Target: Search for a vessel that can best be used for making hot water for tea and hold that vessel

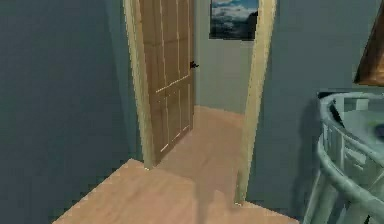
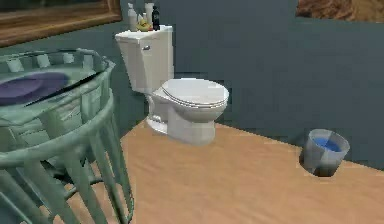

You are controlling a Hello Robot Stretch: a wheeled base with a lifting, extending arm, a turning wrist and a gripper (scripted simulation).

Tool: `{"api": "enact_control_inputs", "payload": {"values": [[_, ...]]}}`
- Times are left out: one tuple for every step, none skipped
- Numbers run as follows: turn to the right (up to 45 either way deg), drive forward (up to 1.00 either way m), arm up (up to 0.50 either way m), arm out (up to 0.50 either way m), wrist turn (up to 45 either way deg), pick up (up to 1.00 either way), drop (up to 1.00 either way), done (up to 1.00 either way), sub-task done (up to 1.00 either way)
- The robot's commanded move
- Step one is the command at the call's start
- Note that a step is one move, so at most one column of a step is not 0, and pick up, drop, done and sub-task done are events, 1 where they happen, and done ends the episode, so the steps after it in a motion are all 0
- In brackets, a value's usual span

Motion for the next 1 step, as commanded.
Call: {"api": "enact_control_inputs", "payload": {"values": [[0.0, 1.00, 0.00, 0.00, 0.0, 0.00, 0.00, 0.00, 0.00]]}}
